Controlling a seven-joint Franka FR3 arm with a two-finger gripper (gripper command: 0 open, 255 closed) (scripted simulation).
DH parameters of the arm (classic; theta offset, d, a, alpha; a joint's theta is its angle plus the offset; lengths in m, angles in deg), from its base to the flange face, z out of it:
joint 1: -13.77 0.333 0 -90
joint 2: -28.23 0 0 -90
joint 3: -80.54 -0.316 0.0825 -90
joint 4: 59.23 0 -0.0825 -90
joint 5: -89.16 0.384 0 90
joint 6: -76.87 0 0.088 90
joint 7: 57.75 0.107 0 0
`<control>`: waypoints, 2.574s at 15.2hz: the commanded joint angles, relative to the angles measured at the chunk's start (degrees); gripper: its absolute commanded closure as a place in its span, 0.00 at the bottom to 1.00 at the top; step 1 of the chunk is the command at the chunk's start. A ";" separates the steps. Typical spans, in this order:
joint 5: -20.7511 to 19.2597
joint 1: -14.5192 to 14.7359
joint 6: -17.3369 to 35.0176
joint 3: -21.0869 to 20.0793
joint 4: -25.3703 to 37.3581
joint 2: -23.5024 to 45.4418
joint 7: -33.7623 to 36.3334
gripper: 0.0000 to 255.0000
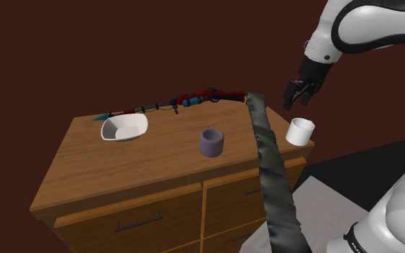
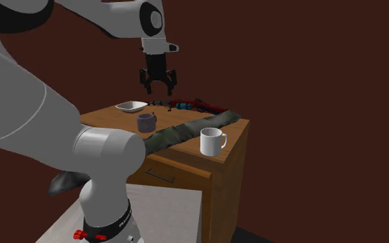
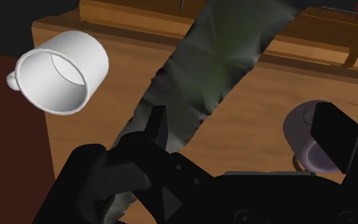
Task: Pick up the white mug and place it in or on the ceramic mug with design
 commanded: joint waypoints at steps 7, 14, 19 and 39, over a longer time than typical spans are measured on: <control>-3.63 -3.33 9.91 7.54 -2.81 8.55 -6.79 0.00; -4.69 -5.39 18.56 14.19 -1.72 19.48 -13.17 0.00; -3.87 -5.85 23.50 17.00 -1.21 25.51 -16.29 0.00; -2.98 -5.55 28.31 17.63 -3.17 28.48 -17.06 1.00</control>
